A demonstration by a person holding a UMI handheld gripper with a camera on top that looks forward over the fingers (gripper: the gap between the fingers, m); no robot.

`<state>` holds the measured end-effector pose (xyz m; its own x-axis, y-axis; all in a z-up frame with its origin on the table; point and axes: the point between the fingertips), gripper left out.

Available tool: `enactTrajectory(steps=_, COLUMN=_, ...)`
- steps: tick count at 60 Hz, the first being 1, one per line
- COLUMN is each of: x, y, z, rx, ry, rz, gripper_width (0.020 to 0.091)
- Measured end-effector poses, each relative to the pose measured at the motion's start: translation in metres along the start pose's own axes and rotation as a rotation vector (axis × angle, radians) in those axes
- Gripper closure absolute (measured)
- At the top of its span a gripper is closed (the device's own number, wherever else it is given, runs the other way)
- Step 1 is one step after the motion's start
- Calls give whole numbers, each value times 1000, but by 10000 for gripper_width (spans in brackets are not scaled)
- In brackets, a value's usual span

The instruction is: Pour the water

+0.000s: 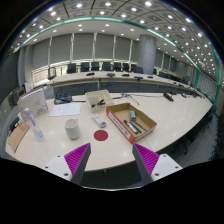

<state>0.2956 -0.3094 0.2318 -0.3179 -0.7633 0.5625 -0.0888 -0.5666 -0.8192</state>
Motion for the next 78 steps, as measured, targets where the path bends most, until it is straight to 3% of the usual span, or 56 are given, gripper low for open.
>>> enactTrajectory(steps=14, x=-3, y=11, z=-77, rx=43, ry=-91, rz=4, gripper_width=244)
enactTrajectory(steps=32, x=-7, y=40, z=-270, rx=130, ry=-302, rz=17, gripper_width=240)
enactTrajectory(steps=49, x=-63, y=26, z=-452, rx=125, ry=-398, rz=145, gripper_width=242)
enactTrajectory(steps=58, x=-113, y=-1, z=-501, rx=94, ry=-347, rz=227, gripper_width=250)
enactTrajectory(steps=64, x=-144, y=-11, z=-518, rx=67, ry=-306, rz=255, gripper_width=354)
enactTrajectory(steps=71, x=-171, y=-13, z=-519, rx=98, ry=-235, rz=282, gripper_width=568)
enactTrajectory(steps=78, x=-172, y=-18, z=-524, rx=67, ry=-260, rz=309, gripper_width=637)
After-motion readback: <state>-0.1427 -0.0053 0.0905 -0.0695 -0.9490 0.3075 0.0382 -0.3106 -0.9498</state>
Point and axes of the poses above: the point between the fingertips, and its own axes, seen from behind it with the camera up: z to the right, y down, x backward, against the way the camera looks, and after that the axes turned 4 degrees about y, right-handed
